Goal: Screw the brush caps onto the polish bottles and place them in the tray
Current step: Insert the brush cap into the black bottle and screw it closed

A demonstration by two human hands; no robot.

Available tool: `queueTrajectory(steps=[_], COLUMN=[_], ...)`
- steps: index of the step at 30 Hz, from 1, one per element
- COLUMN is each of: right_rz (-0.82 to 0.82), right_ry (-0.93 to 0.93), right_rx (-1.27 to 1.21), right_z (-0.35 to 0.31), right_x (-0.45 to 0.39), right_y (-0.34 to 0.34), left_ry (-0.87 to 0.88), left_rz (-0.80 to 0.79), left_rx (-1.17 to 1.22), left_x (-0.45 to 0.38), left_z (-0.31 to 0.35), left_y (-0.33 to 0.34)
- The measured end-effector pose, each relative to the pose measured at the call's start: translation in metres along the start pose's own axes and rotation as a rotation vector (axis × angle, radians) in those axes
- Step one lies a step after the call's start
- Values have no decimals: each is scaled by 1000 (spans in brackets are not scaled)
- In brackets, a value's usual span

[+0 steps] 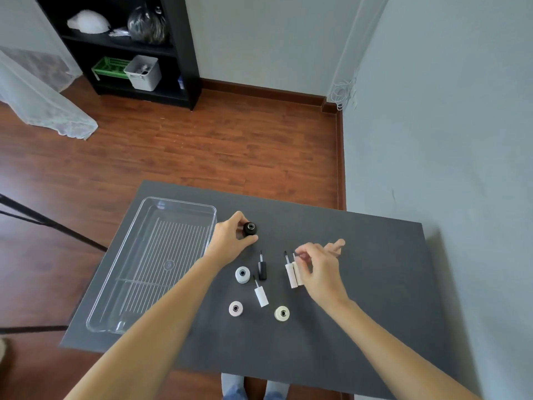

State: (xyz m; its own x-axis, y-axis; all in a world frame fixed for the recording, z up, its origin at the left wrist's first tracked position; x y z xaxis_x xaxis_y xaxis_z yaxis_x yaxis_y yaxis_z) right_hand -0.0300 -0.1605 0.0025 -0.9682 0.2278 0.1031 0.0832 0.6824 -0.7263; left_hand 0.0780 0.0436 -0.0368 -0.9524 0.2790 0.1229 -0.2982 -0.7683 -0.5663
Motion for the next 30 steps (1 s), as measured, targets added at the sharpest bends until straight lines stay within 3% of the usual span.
queueTrajectory(steps=[4, 7, 13, 19, 22, 25, 30], right_rz=[-313, -310, -287, -247, -149, -44, 1], right_ry=[107, 147, 234, 304, 290, 194, 108], right_rx=[169, 336, 390, 65, -180, -271, -681], right_z=[-38, -53, -45, -34, -49, -68, -106], right_x=[-1, -13, -24, -27, -20, -15, -9], right_y=[86, 98, 87, 59, 7, -51, -131], left_ry=[-80, -42, -1, -40, -31, 27, 169], left_rz=[162, 196, 213, 232, 243, 236, 207], left_rx=[12, 44, 144, 220, 256, 315, 354], left_x=[36, 38, 42, 56, 62, 61, 60], left_z=[-20, -7, 22, 23, 42, 76, 144], left_y=[-55, -69, -70, -63, -69, -76, -82])
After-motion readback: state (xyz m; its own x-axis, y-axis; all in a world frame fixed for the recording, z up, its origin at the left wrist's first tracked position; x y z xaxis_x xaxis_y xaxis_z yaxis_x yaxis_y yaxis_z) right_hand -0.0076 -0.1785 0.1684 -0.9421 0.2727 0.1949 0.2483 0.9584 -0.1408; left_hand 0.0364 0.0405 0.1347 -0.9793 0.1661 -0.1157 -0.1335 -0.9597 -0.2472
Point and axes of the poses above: each hand's wrist, its own x-axis away from the middle knuckle, its own y-axis out of the palm, z = x × y, the point moved 8 cm from there along -x, towards the middle knuckle, and after that the axes turned 6 degrees about y, right-handed, at the moved point
